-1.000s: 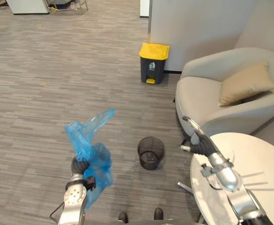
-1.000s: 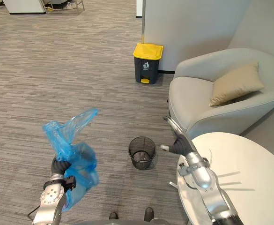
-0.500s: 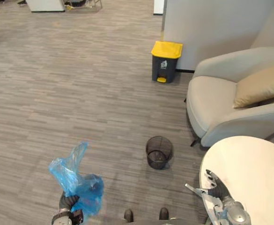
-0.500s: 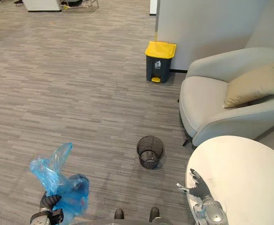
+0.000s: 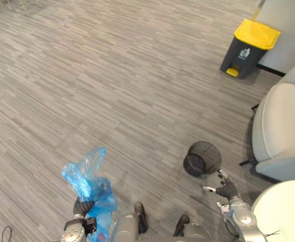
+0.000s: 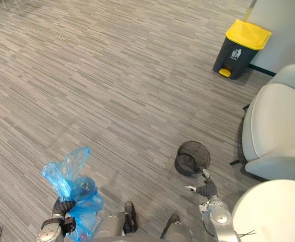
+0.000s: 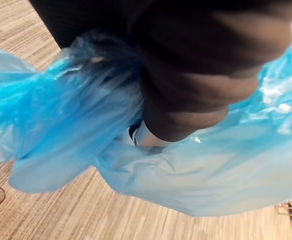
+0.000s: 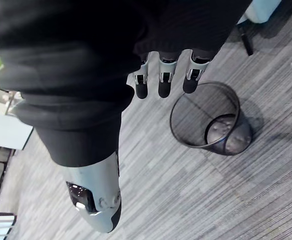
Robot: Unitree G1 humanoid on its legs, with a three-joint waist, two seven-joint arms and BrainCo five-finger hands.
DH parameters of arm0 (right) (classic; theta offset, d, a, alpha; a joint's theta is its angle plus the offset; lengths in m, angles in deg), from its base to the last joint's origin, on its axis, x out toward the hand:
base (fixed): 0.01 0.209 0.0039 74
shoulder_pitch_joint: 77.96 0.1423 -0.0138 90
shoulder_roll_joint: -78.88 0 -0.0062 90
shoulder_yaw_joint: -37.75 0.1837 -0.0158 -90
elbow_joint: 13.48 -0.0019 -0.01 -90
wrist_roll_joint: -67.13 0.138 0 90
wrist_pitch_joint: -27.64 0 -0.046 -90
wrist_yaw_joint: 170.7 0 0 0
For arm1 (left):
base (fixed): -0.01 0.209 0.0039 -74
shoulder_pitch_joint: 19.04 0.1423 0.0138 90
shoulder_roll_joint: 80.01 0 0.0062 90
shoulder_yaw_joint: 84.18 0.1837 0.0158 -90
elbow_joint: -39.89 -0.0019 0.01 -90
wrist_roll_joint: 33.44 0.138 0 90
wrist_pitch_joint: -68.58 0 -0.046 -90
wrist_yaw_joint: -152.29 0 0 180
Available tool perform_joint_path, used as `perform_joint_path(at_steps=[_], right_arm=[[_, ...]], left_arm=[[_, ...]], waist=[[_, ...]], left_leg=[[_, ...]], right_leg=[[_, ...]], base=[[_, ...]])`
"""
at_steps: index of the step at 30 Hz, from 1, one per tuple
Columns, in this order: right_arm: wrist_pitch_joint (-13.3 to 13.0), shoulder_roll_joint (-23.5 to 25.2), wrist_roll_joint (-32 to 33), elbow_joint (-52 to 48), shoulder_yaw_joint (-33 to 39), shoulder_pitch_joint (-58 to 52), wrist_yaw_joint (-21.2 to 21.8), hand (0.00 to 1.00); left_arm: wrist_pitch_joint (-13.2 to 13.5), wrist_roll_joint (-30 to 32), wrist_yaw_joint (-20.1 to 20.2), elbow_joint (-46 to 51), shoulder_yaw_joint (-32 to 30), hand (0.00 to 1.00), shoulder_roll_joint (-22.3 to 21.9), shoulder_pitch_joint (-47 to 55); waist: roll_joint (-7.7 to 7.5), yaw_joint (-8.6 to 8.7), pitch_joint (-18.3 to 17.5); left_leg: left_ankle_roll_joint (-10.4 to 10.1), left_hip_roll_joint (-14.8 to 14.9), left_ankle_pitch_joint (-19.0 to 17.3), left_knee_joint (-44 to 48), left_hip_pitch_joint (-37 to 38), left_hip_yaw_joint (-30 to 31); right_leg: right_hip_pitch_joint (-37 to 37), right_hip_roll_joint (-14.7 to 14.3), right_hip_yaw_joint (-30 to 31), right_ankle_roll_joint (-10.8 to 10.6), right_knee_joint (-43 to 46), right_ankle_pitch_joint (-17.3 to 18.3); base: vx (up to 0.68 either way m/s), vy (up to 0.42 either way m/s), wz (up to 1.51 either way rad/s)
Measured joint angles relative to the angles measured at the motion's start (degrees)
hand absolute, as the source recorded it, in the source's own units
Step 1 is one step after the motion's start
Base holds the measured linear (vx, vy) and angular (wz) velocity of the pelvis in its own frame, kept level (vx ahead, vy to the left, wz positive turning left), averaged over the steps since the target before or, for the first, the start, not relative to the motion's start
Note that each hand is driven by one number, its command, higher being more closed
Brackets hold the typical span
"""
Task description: Gather rubbish on tea table into small bin, then transfer packed bag to large trash can.
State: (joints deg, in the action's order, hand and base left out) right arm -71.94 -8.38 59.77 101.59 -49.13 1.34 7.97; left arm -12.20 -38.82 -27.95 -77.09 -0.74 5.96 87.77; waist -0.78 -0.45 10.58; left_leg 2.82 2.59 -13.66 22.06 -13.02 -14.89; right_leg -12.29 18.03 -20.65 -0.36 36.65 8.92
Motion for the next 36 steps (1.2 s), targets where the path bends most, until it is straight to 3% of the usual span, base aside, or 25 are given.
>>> perform_joint_path(at_steps=[2, 4, 6, 8, 10, 11, 13, 14, 15, 16, 17, 19, 21, 23, 24, 25, 26, 27, 28, 29, 30, 31, 32, 34, 36], right_arm=[[0.0, 1.0, 0.0, 0.0, -1.2, 0.0, 0.0, 0.0], [0.0, 2.2, 0.0, -0.2, -1.5, 0.8, 0.0, 0.0], [0.0, 2.2, 0.0, -0.2, -1.4, 1.0, 0.0, 0.0], [0.1, 2.2, -0.1, 0.0, -1.4, 1.1, 0.0, 0.0], [0.3, 2.1, -0.1, -0.2, -1.4, 0.9, 0.0, 0.0], [0.7, 1.8, -0.1, -1.1, -1.4, 0.1, 0.0, 0.0], [1.1, 1.6, -0.1, -1.4, -1.5, -0.3, 0.0, 0.0], [1.0, 1.4, -0.2, -1.8, -2.0, 0.4, 0.1, 0.0], [1.0, 1.4, -0.2, -1.8, -2.2, 0.7, 0.1, 0.0], [1.1, 1.4, -0.3, -1.8, -3.3, 1.1, -0.1, 0.0], [1.1, 1.7, -0.5, -1.9, -3.9, 1.6, -0.2, 0.0], [1.0, 2.0, -0.5, -3.6, -4.1, 1.6, -0.9, 0.0], [0.9, 1.7, -0.1, -6.3, -3.5, 1.5, -1.2, 0.0], [0.9, 1.6, 0.0, -6.2, -3.2, 2.0, -1.5, 0.0], [1.0, 1.7, 0.0, -6.2, -3.1, 2.0, -1.7, 0.0], [1.0, 1.5, 0.0, -5.8, -3.1, 1.9, -1.8, 0.0], [1.1, 1.1, 0.0, -4.9, -3.1, 1.5, -2.2, 0.0], [1.2, 1.6, 0.0, -3.7, -3.1, 1.5, -2.3, 0.0], [1.3, 3.1, -0.1, -3.0, -3.2, 0.6, -2.2, 0.0], [1.1, 3.6, -0.2, -4.0, -3.2, -0.5, -2.2, 0.0], [1.1, 3.7, -0.2, -3.9, -3.2, -0.4, -2.2, 0.0], [1.2, 4.3, -0.3, -3.4, -3.1, -0.1, -2.2, 0.0], [1.3, 4.5, -0.5, -3.4, -3.2, -0.1, -2.2, 0.0], [1.3, 4.8, -0.6, -3.0, -3.2, 0.3, -2.3, 0.0], [1.3, 4.9, -0.6, -1.1, -3.2, 0.7, -2.2, 0.0]], left_arm=[[0.0, 0.6, -0.3, 0.6, 0.2, 1.0, 1.4, -0.6], [0.0, 1.0, -1.1, 0.5, 0.2, 1.0, 2.2, -0.6], [0.0, 1.2, -1.2, 0.5, 0.5, 1.0, 2.2, -1.0], [0.0, 1.6, -1.2, 0.5, 0.9, 1.0, 2.2, -2.2], [0.0, 1.7, -1.2, 0.5, 1.3, 1.0, 2.2, -3.3], [0.0, 2.2, -1.2, 0.5, 2.0, 1.0, 2.2, -3.7], [0.1, 2.8, -1.0, 0.5, 2.5, 1.0, 1.2, -3.8], [0.0, 2.8, -1.1, 0.5, 2.4, 1.0, 0.3, -4.4], [0.0, 2.8, -1.1, 0.5, 2.4, 1.0, -0.2, -4.3], [0.0, 2.8, -1.0, 0.5, 2.5, 1.0, -1.1, -3.8], [0.0, 2.8, -1.0, 0.5, 2.7, 1.0, -1.7, -3.5], [0.0, 2.8, -1.0, 0.9, 3.4, 1.0, -2.0, -4.3], [0.1, 2.8, -0.9, 3.9, 3.8, 1.0, -2.2, -4.2], [0.2, 2.8, -0.9, 5.0, 3.8, 1.0, -2.2, -4.3], [0.1, 2.8, -0.9, 5.0, 3.8, 1.0, -2.2, -4.4], [0.1, 2.8, -0.9, 5.0, 4.0, 1.0, -2.3, -4.6], [0.2, 3.2, -1.0, 5.1, 4.2, 1.0, -2.4, -3.5], [0.1, 3.4, -1.0, 4.7, 4.6, 1.0, -2.1, -2.8], [-0.2, 3.6, -1.1, 4.5, 4.8, 1.0, -1.6, -2.7], [-0.3, 3.8, -1.1, 5.0, 4.8, 1.0, -1.2, -2.9], [-0.3, 3.8, -1.0, 5.4, 4.9, 1.0, -1.2, -3.0], [-0.3, 3.8, -1.1, 6.2, 5.7, 1.0, -0.9, -3.5], [-0.4, 3.8, -1.1, 6.2, 6.1, 1.0, -0.8, -3.6], [-0.4, 3.8, -1.3, 7.2, 6.1, 1.0, -0.6, -4.0], [-0.3, 3.8, -1.3, 7.3, 5.9, 1.0, 0.2, -5.4]], waist=[[0.07, 0.71, 1.1], [-1.18, 1.22, 1.5], [-1.27, 1.71, 1.7], [-1.22, 2.86, 1.9], [-1.38, 3.08, 1.8], [-0.86, 3.73, 1.4], [1.01, 3.84, 0.3], [2.52, 3.46, 1.1], [3.13, 3.03, 1.4], [3.42, 2.36, 1.7], [2.69, 1.69, 2.2], [1.24, 0.65, 3.1], [0.49, -0.7, 3.4], [0.66, -0.99, 3.4], [0.56, -1.28, 3.5], [0.91, -1.87, 3.2], [2.37, -2.41, 2.6], [1.66, -2.58, 2.1], [-0.5, -2.79, 0.8], [-2.21, -2.32, -0.1], [-2.2, -2.07, 0.0], [-2.57, -1.51, 1.0], [-2.36, -1.07, 1.1], [-1.31, -0.26, 1.4], [-0.89, -0.03, 1.6]], left_leg=[[0.4, 0.1, -2.0, 0.6, 2.1, 1.3], [-0.3, 0.2, -4.1, 0.2, 4.6, 1.2], [-1.0, 0.5, -5.4, -0.3, 6.0, 1.2], [-3.0, 1.0, -6.0, -1.5, 9.4, 1.2], [-6.1, 1.2, -7.6, -2.3, 12.6, 1.3], [-8.2, 2.1, -8.9, -2.6, 14.3, 1.8], [-11.6, 6.0, -8.2, 3.3, 13.1, 2.3], [-11.1, 9.6, -5.4, 14.8, 9.3, 2.4], [-8.6, 11.3, -2.4, 21.2, 7.4, 2.6], [-5.2, 14.0, 3.7, 32.8, 3.4, 4.4], [-4.5, 14.3, 1.7, 41.3, 0.5, 6.0], [-3.3, 12.1, -0.4, 44.6, -3.1, 6.6], [-2.2, 8.8, -1.0, 37.5, -9.7, 7.1], [-2.7, 5.2, -0.7, 26.4, -14.3, 10.6], [-3.6, 4.0, -0.2, 21.4, -14.8, 12.6], [-7.2, 1.2, 2.3, 9.3, -14.4, 18.2], [-9.7, 1.4, 5.7, 1.2, -13.1, 22.6], [-9.7, 1.2, 8.7, 3.5, -12.8, 22.0], [-7.6, -0.5, 6.3, 7.1, -12.9, 18.8], [-6.2, -0.8, 3.5, 9.5, -12.1, 15.7], [-4.8, -0.8, 2.4, 10.5, -11.2, 14.6], [-2.9, -0.8, 0.1, 10.9, -6.4, 11.5], [-2.5, -0.8, -0.9, 10.8, -4.4, 10.8], [-1.6, 0.2, -4.2, 6.5, 4.2, 7.5], [-1.8, 0.5, -4.4, 1.8, 8.6, 6.0]], right_leg=[[-5.1, -1.4, 6.3, -2.4, 6.2, 3.9], [-9.6, -3.4, 6.6, -2.0, 1.9, 4.4], [-12.2, -5.2, 6.0, -2.5, -3.6, 3.4], [-13.0, -7.5, 4.3, -3.2, -14.3, -0.7], [-13.2, -9.1, 4.3, -1.2, -18.2, -4.2], [-13.0, -9.9, 4.3, 1.1, -16.3, -8.4], [-12.7, -12.3, 3.0, 3.2, -13.1, -6.7], [-10.6, -14.6, 2.4, 4.5, -12.9, -4.7], [-9.1, -16.1, 2.5, 5.3, -13.1, -3.7], [-4.8, -18.4, 4.0, 6.2, -14.3, -1.7], [-0.4, -19.8, 6.4, 6.9, -15.5, -0.4], [5.8, -20.1, 10.5, 7.9, -18.2, 0.4], [11.3, -20.0, 15.4, 8.0, -22.0, 1.9], [14.3, -19.5, 18.7, 5.1, -23.6, 4.5], [14.9, -19.1, 19.9, 4.4, -23.5, 5.6], [15.8, -18.7, 22.7, 2.6, -22.6, 8.2], [16.6, -19.7, 25.8, 0.6, -20.6, 11.9], [16.7, -19.1, 27.5, 0.4, -18.8, 14.0], [15.7, -16.5, 29.5, -1.0, -14.5, 16.2], [12.6, -14.9, 30.0, -3.3, -6.5, 15.7], [10.5, -14.5, 30.0, -6.0, -1.1, 14.3], [5.5, -12.6, 29.2, -11.9, 12.6, 11.5], [3.9, -12.0, 27.8, -11.8, 16.4, 11.5], [-2.2, -10.9, 20.1, -5.7, 20.0, 12.5], [-7.8, -11.0, 14.2, -4.4, 14.4, 13.1]], base=[[0.25, 0.075, 0.25], [0.3, -0.007, -0.03], [0.32, -0.029, -0.01], [0.39, -0.065, 0.14], [0.56, -0.141, 0.25], [0.74, -0.221, 0.41], [0.71, -0.229, 0.15], [0.68, -0.225, -0.3], [0.69, -0.215, -0.61], [0.67, -0.18, -0.81], [0.62, -0.124, -1.05], [0.58, -0.067, -0.88], [0.57, 0.049, -1.0], [0.55, 0.169, -0.87], [0.51, 0.237, -1.04], [0.52, 0.305, -1.28], [0.53, 0.327, -1.35], [0.56, 0.329, -1.3], [0.58, 0.267, -1.03], [0.59, 0.245, -0.96], [0.66, 0.284, -1.06], [0.49, 0.242, -0.91], [0.58, 0.279, -0.94], [0.44, 0.184, -0.87], [0.42, 0.087, -0.62]])
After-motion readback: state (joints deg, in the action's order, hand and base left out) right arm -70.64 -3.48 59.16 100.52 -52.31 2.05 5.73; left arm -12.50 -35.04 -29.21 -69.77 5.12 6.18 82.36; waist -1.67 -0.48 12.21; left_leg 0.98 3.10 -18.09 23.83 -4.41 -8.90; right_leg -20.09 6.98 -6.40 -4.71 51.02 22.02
